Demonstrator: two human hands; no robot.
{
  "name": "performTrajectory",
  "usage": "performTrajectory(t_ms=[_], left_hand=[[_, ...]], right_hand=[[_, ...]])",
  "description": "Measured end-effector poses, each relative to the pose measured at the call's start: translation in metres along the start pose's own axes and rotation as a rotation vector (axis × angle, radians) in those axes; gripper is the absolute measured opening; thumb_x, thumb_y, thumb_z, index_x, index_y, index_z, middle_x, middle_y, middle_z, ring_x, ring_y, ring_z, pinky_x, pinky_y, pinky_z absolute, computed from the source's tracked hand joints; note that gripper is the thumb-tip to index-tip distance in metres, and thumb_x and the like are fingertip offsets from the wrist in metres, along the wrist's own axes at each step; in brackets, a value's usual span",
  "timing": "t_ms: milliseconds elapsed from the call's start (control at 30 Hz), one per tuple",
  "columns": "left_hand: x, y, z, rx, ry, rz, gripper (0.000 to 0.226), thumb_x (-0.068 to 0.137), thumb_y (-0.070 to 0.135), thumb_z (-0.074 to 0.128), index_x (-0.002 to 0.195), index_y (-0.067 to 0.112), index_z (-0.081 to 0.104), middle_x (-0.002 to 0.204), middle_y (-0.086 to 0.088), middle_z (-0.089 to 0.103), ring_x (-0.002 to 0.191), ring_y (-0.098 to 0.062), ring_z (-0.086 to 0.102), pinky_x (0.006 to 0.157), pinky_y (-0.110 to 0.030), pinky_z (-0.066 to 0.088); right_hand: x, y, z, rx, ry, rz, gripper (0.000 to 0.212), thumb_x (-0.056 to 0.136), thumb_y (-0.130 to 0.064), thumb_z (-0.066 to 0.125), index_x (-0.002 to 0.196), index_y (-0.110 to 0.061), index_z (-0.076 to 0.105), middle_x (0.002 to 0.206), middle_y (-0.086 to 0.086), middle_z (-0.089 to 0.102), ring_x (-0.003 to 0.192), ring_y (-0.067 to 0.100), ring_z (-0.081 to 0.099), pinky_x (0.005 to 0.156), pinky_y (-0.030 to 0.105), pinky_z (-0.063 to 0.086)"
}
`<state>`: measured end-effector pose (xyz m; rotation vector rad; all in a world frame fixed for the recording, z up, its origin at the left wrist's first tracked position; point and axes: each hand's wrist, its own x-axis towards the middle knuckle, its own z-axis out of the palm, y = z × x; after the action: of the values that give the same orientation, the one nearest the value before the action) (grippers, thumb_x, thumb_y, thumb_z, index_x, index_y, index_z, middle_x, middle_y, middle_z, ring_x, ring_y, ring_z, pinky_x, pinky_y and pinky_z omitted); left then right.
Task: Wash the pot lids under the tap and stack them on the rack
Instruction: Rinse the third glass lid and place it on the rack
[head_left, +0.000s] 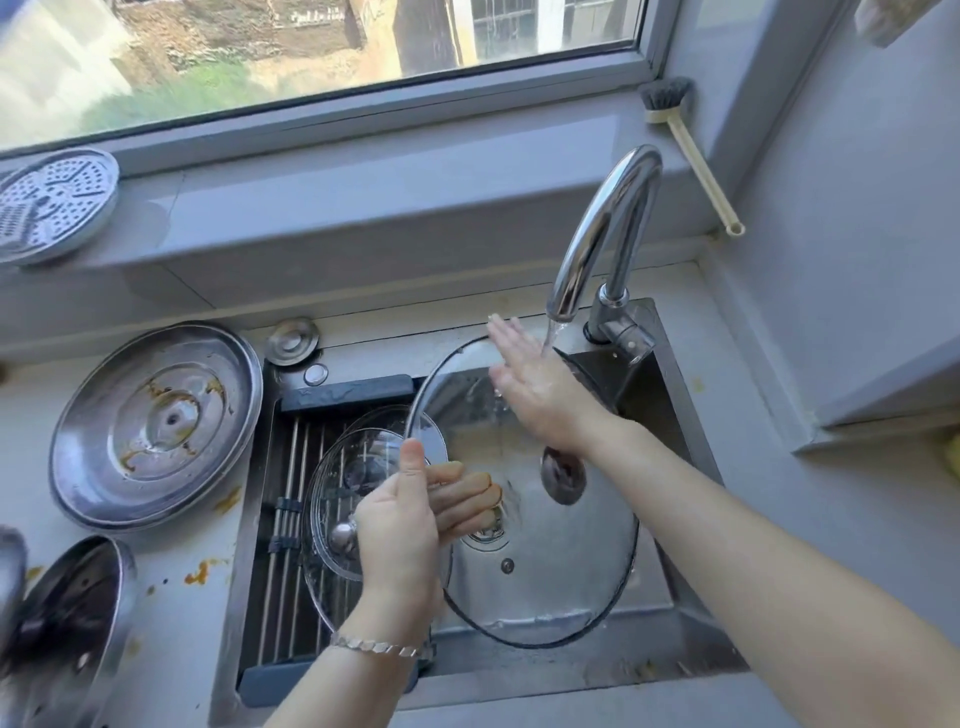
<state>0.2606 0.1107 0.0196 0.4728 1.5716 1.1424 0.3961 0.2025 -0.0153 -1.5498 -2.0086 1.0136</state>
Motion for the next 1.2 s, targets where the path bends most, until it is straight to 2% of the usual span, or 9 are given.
performTrajectory(t_ms=[133,233,367,433,533,767,900,1033,1200], left_hand=[[0.003,-0.002,0.006,-0.022,0.021,-0.027,0.044,0.096,0.035,0.044,0.078,-0.001,0.062,0.057,-0.017,0.068,0.046,-0.024,0.066,0.042,-0.029,0.053],[0.012,-0.003,-0.003,-0.086,0.054,-0.051,0.047,0.096,0.039,0.042,0.081,-0.001,0.059,0.057,-0.012,0.070,0.051,-0.021,0.069,0.043,-0.028,0.056],[0.024,-0.007,-0.013,-0.124,0.035,-0.083,0.051,0.096,0.043,0.037,0.085,-0.003,0.056,0.061,-0.012,0.071,0.055,-0.022,0.070,0.043,-0.025,0.055],[0.026,-0.014,-0.014,-0.160,-0.001,-0.139,0.053,0.096,0.044,0.035,0.086,-0.003,0.055,0.061,-0.013,0.071,0.055,-0.022,0.070,0.043,-0.025,0.055],[0.025,-0.034,-0.010,-0.209,-0.063,-0.257,0.052,0.097,0.044,0.032,0.087,-0.003,0.054,0.064,-0.015,0.071,0.055,-0.021,0.070,0.045,-0.025,0.056],[0.042,-0.093,0.005,0.058,-0.113,-0.567,0.039,0.100,0.041,0.027,0.112,0.012,0.050,0.079,-0.009,0.064,0.059,-0.019,0.064,0.048,-0.025,0.053],[0.043,-0.094,0.011,0.051,-0.135,-0.759,0.045,0.094,0.054,0.037,0.096,0.012,0.053,0.095,-0.012,0.056,0.087,-0.026,0.055,0.075,-0.043,0.048],[0.040,-0.083,0.012,-0.078,-0.124,-0.794,0.047,0.093,0.054,0.038,0.105,0.010,0.049,0.107,-0.018,0.054,0.105,-0.033,0.051,0.098,-0.051,0.036],[0.038,-0.067,-0.008,0.087,-0.127,-0.655,0.050,0.096,0.046,0.040,0.134,0.013,0.042,0.101,-0.013,0.059,0.104,-0.035,0.056,0.089,-0.042,0.041]], right_hand=[[-0.017,-0.033,0.027,-0.293,-0.157,-0.275,0.061,0.096,-0.042,0.018,0.149,-0.015,0.003,0.156,-0.003,-0.009,0.140,0.004,-0.014,0.112,0.022,-0.014],[-0.047,-0.012,0.032,-0.111,-0.083,-0.296,0.058,0.093,-0.044,0.026,0.146,-0.021,0.027,0.153,-0.010,0.001,0.140,0.001,-0.006,0.115,0.023,-0.010],[-0.071,0.053,0.022,0.261,0.410,0.530,0.040,0.095,-0.032,0.046,0.132,-0.015,0.047,0.139,0.004,0.044,0.131,0.019,0.037,0.109,0.039,0.031],[-0.081,0.078,0.018,0.728,0.367,0.885,0.029,0.096,-0.040,0.043,0.105,-0.017,0.057,0.101,0.005,0.060,0.088,0.021,0.060,0.072,0.032,0.050],[-0.091,0.096,0.012,1.032,0.533,1.098,0.031,0.096,-0.039,0.044,0.092,-0.011,0.057,0.068,0.006,0.056,0.047,0.015,0.054,0.038,0.017,0.043],[-0.100,0.098,-0.018,0.452,0.761,0.908,0.026,0.091,-0.041,0.053,0.091,-0.017,0.060,0.055,0.003,0.053,0.045,0.019,0.053,0.051,0.027,0.041],[-0.089,0.088,-0.028,0.269,0.743,0.723,0.033,0.087,-0.050,0.054,0.093,-0.020,0.066,0.069,0.001,0.063,0.052,0.025,0.062,0.065,0.035,0.051],[-0.081,0.084,-0.025,0.225,0.746,0.530,0.020,0.084,-0.051,0.056,0.078,-0.033,0.062,0.071,-0.006,0.063,0.071,0.028,0.064,0.069,0.044,0.055],[-0.085,0.103,-0.008,0.378,0.764,0.649,0.026,0.091,-0.039,0.052,0.080,-0.017,0.062,0.060,-0.004,0.053,0.064,0.022,0.053,0.073,0.049,0.054]])
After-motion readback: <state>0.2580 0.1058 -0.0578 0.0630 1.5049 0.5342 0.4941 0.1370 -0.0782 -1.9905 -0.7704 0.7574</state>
